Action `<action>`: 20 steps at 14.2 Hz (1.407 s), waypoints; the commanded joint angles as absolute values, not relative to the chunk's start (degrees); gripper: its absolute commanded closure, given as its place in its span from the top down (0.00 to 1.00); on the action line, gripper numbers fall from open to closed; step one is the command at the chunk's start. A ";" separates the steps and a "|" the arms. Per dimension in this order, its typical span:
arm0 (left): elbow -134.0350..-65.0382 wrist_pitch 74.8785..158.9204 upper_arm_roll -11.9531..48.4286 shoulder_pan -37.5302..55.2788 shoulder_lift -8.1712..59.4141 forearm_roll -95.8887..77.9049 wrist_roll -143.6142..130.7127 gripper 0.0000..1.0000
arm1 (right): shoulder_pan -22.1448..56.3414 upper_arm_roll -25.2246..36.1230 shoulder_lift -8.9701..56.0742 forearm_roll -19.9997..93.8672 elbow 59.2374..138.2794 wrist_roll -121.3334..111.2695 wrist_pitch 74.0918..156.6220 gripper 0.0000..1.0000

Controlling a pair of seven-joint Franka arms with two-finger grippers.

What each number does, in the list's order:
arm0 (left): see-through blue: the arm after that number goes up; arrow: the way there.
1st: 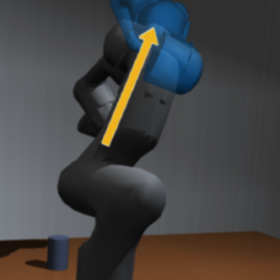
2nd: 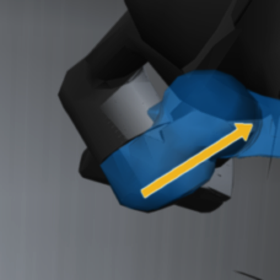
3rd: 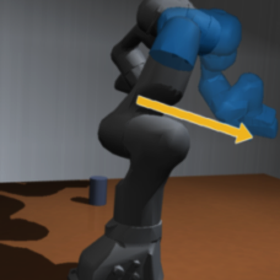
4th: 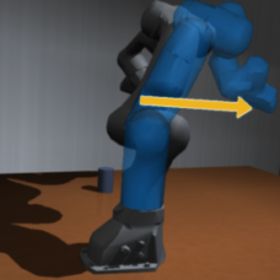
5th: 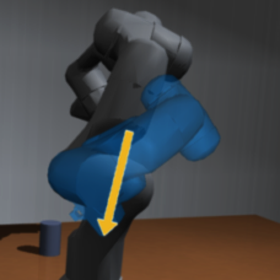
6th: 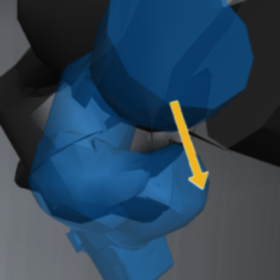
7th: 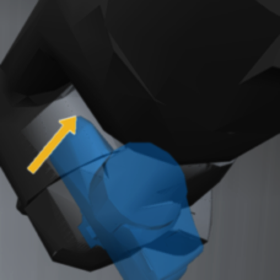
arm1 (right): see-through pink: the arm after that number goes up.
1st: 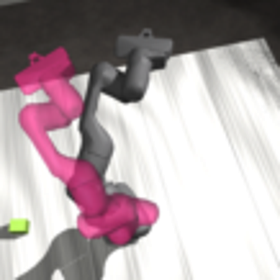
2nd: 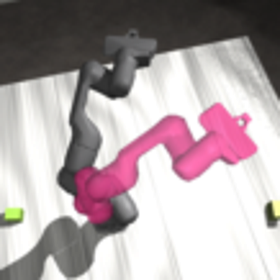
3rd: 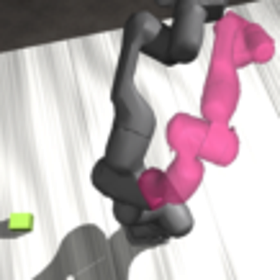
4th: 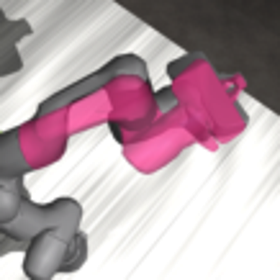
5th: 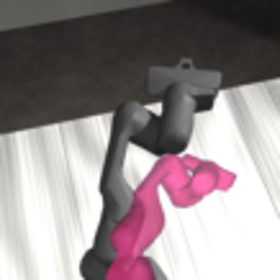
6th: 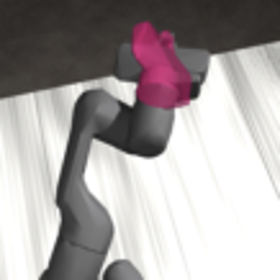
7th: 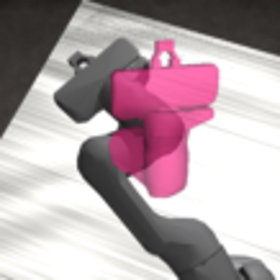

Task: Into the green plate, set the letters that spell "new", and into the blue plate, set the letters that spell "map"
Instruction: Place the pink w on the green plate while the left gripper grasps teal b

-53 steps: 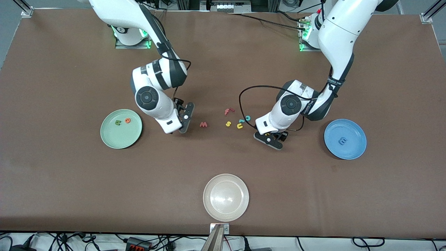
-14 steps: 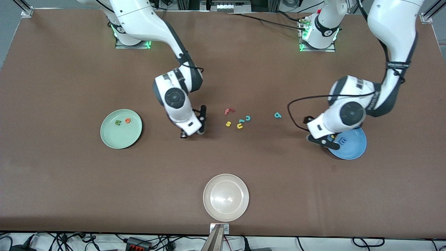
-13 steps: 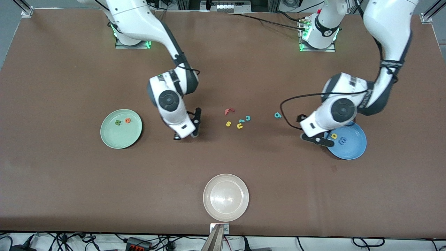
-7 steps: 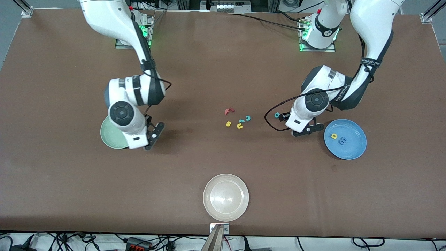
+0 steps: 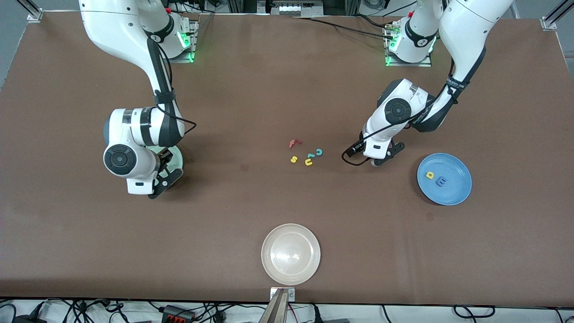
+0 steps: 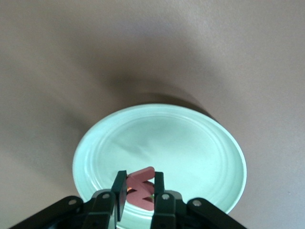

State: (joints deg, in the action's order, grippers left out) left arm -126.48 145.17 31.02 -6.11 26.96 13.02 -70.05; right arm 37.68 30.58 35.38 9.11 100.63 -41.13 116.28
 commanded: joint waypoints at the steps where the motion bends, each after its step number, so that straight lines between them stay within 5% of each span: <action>1: -126.83 145.99 31.90 -7.03 27.77 13.71 -71.19 0.61 | 35.96 30.15 36.03 9.67 101.51 -42.19 117.25 0.03; 3: -126.74 146.07 31.90 -7.03 28.39 13.80 -71.10 0.47 | 35.25 30.15 36.56 11.76 101.86 -42.28 117.51 0.03; 9: -125.95 146.86 31.82 -6.68 29.62 14.68 -70.93 0.44 | 34.63 29.80 39.28 16.25 101.78 -42.36 119.26 0.08; 10: -125.95 147.30 31.73 -6.42 29.79 14.68 -70.93 0.36 | 34.54 29.79 39.37 16.69 101.78 -42.28 119.53 0.31; 11: -125.95 147.30 31.64 -6.42 29.97 15.11 -70.84 0.27 | 34.63 29.79 39.29 17.74 101.60 -41.93 119.53 0.77; 12: -125.95 147.39 31.64 -6.50 30.32 16.25 -70.84 0.24 | 35.15 29.88 38.94 18.54 101.34 -41.49 118.84 1.00; 17: -125.08 146.35 31.47 -6.94 29.98 17.93 -70.93 0.10 | 35.24 31.90 32.88 18.54 100.46 -40.43 117.61 1.00; 20: -119.38 131.99 31.64 -7.38 27.34 18.02 -64.72 0.09 | 34.98 34.09 31.82 19.07 95.30 -40.17 111.56 1.00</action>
State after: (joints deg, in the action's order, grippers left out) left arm -123.60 141.09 31.20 -6.41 28.97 16.27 -68.55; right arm 35.33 33.11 33.10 17.76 98.09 -40.52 115.67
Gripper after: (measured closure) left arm 0.722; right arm 0.000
